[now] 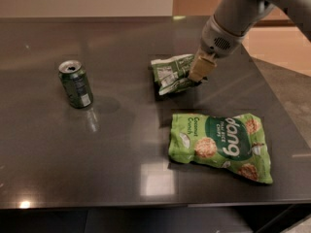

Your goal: Move green jalapeno chip bag near green rice chip bag

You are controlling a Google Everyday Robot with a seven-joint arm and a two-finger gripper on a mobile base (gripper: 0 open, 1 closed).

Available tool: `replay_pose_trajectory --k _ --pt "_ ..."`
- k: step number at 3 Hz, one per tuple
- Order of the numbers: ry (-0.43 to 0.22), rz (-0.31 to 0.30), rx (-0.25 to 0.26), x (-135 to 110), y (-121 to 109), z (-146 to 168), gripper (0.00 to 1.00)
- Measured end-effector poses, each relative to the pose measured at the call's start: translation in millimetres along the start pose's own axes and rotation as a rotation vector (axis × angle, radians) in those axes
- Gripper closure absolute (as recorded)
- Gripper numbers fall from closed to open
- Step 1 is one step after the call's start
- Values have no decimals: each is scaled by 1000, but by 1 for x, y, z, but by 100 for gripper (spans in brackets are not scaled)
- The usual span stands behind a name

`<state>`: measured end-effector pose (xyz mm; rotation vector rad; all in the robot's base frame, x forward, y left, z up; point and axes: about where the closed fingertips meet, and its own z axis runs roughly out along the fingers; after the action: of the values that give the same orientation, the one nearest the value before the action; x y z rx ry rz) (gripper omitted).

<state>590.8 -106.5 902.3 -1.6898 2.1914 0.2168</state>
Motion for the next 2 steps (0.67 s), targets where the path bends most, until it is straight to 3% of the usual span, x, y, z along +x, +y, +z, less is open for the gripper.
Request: replay_pose_trajectory --k 2 --pt "-8 33 19 34 49 -41 59"
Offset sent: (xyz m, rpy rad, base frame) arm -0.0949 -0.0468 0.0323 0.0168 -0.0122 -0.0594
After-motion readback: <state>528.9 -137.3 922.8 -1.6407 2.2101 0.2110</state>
